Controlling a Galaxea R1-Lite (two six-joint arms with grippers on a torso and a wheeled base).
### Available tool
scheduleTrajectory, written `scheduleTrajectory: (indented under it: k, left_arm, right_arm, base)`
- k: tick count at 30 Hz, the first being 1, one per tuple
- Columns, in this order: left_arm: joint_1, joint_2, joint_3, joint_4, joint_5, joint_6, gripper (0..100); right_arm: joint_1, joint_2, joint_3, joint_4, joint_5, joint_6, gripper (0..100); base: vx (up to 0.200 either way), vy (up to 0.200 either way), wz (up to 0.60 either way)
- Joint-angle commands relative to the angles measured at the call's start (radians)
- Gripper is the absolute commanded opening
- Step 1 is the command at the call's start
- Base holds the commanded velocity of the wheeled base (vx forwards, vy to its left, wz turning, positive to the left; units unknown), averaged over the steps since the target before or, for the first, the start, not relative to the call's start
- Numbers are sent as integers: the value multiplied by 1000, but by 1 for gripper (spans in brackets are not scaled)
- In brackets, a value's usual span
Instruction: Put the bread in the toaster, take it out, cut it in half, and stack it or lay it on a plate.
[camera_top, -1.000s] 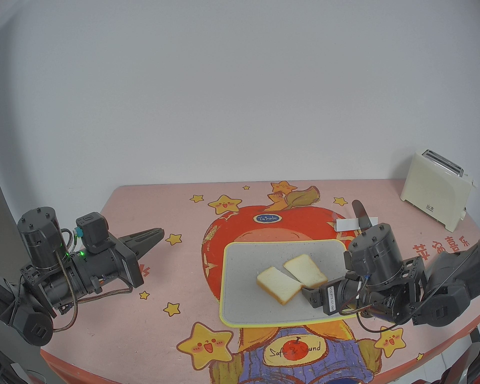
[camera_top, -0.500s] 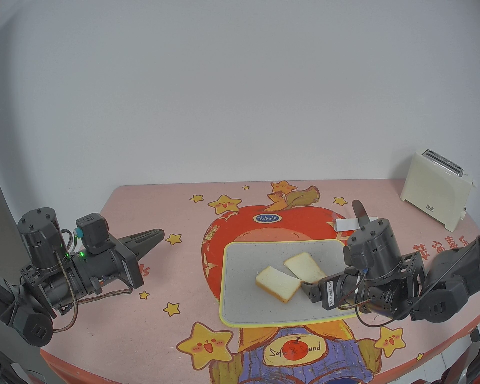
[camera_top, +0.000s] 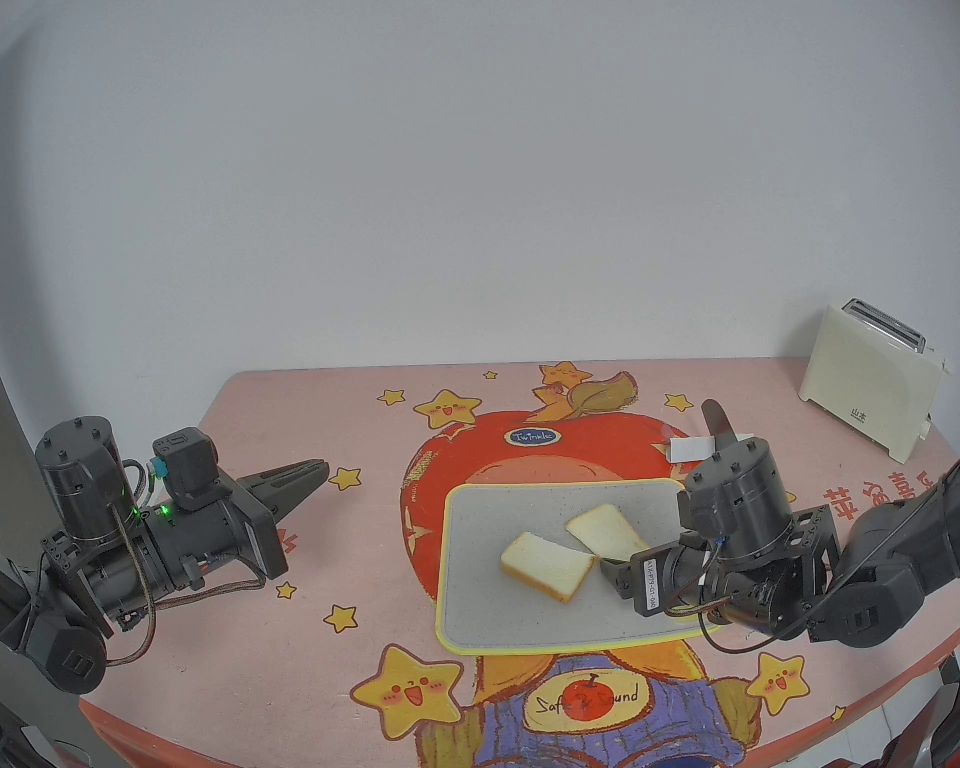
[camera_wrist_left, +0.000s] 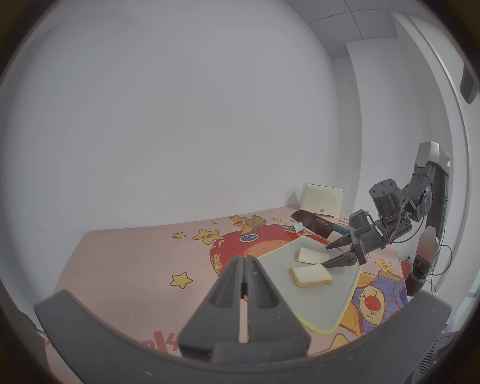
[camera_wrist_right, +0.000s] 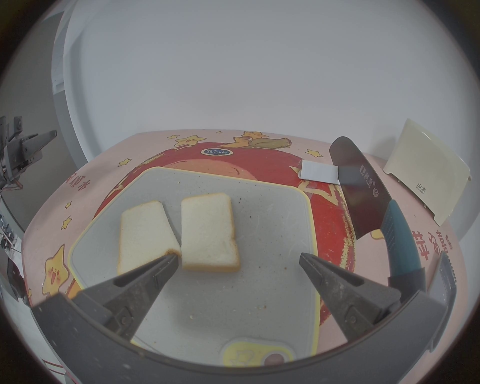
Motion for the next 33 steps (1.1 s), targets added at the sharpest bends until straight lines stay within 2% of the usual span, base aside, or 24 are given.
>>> scheduleTrajectory:
  k: [1, 13, 19, 22, 23, 24, 26, 28, 31, 33]
  left_arm:
    - [0, 1, 0, 0, 0, -1, 0]
    - [0, 1, 1, 0, 0, -1, 0]
    - [1, -2, -6, 0, -5, -8, 0]
    - [3, -2, -32, -23, -8, -16, 0]
    - [5, -3, -43, -46, -12, -21, 0]
    - [5, -3, -45, -49, -12, -22, 0]
    - [8, -11, -71, -99, -29, -47, 0]
    - [11, -23, -83, -108, -35, -71, 0]
    - [18, -69, -81, -92, -38, -73, 0]
    - [18, -77, -77, -88, -37, -73, 0]
  right_arm:
    - [1, -1, 7, 1, 0, -2, 0]
    - [7, -7, 15, 1, 0, -3, 0]
    - [51, -63, 50, -9, 18, -5, 0]
    - [113, -163, 113, -81, 124, -19, 0]
    - [117, -197, 130, -103, 158, -17, 0]
    - [117, -202, 131, -106, 161, -17, 0]
    - [105, -246, 150, -123, 231, -26, 0]
    - [99, -251, 153, -123, 257, -29, 0]
    - [84, -244, 160, -123, 271, -58, 0]
    - [84, -237, 174, -123, 307, -92, 0]
  base:
    - [0, 0, -600]
    - [0, 0, -600]
    - [0, 0, -600]
    - [0, 0, -600]
    - [0, 0, -600]
    - [0, 0, -600]
    - [0, 0, -600]
    - [0, 0, -300]
    - [0, 0, 0]
    - [0, 0, 0]
